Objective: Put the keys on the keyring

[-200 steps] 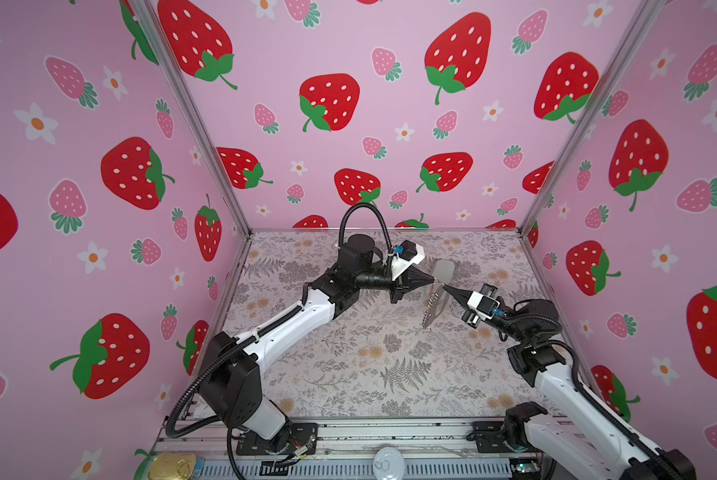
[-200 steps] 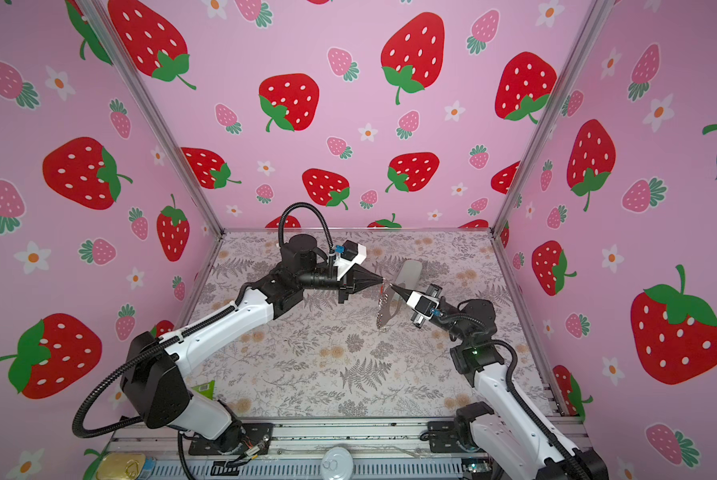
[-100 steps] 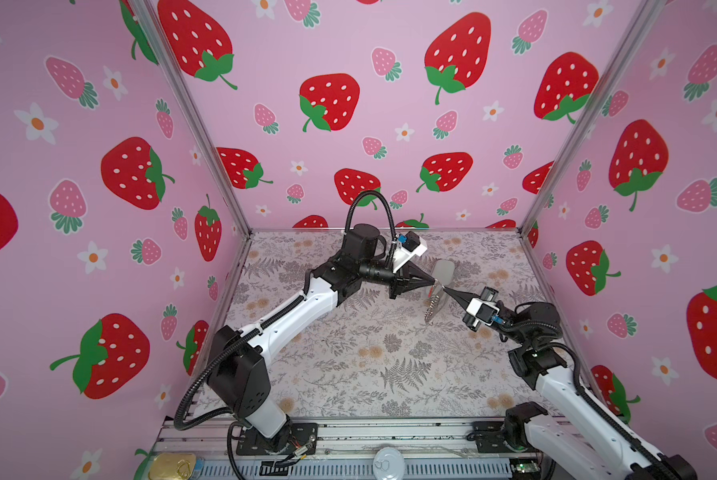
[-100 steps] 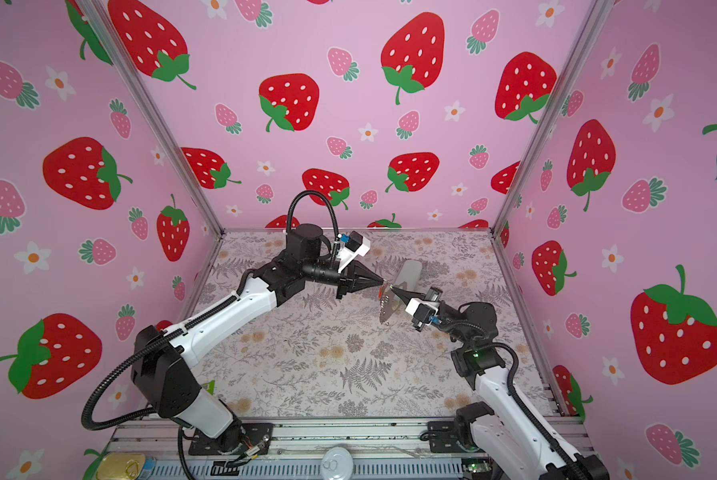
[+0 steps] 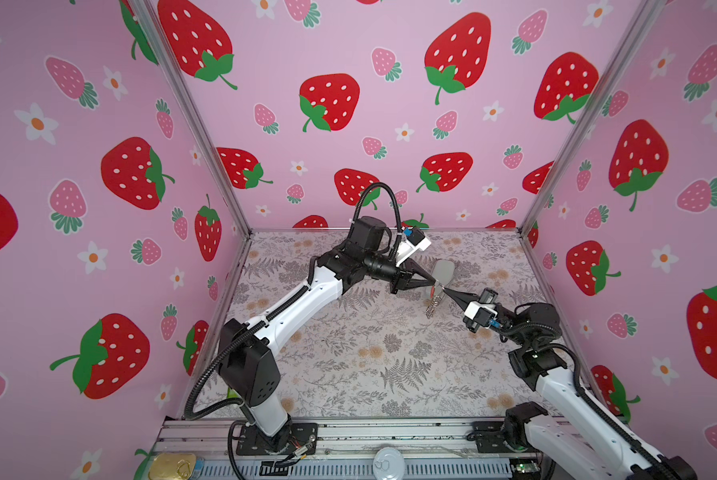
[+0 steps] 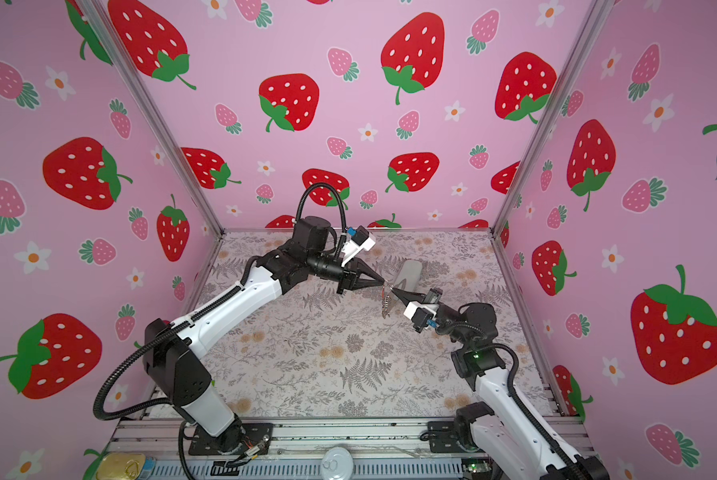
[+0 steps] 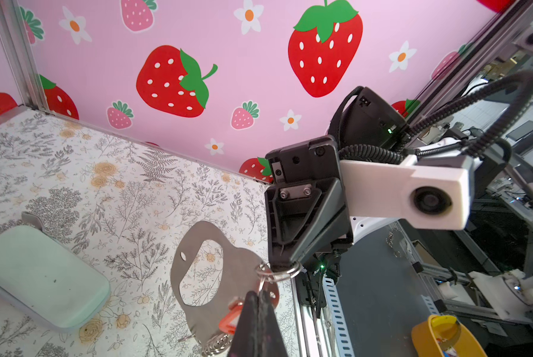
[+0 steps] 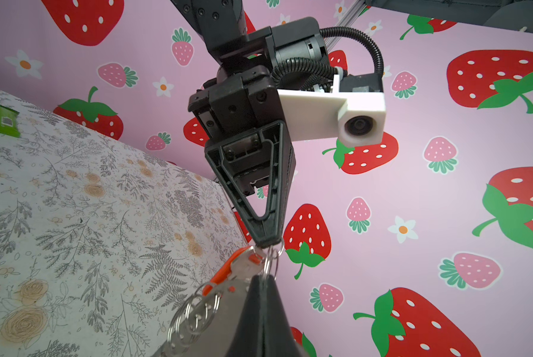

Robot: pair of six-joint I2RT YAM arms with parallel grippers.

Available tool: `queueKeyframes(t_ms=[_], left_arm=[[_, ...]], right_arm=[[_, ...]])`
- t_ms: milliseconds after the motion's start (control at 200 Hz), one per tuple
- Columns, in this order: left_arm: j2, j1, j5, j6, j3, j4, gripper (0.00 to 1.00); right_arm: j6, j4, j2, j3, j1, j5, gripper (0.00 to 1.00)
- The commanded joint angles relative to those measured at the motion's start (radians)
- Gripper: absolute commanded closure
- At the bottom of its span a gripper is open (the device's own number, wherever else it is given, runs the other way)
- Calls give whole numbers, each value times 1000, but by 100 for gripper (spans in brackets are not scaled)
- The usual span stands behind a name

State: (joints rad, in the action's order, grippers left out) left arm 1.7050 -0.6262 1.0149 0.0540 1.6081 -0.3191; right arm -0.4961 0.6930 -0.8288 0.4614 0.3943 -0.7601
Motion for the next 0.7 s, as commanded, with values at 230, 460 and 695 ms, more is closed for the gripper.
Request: queueKeyframes(t_ms=[230,460,695], left_arm=[[19,37,-108,-77,57,3,100],[52,35,-123,-115,96,-42,100],[68,26,-152,-138,112,-56,100]], right_arm=[[-36,65,37,-13,5,-56,100],[-30,94,27,-17,5,-45,100],[-15,130,24,-17,6,-29,100]])
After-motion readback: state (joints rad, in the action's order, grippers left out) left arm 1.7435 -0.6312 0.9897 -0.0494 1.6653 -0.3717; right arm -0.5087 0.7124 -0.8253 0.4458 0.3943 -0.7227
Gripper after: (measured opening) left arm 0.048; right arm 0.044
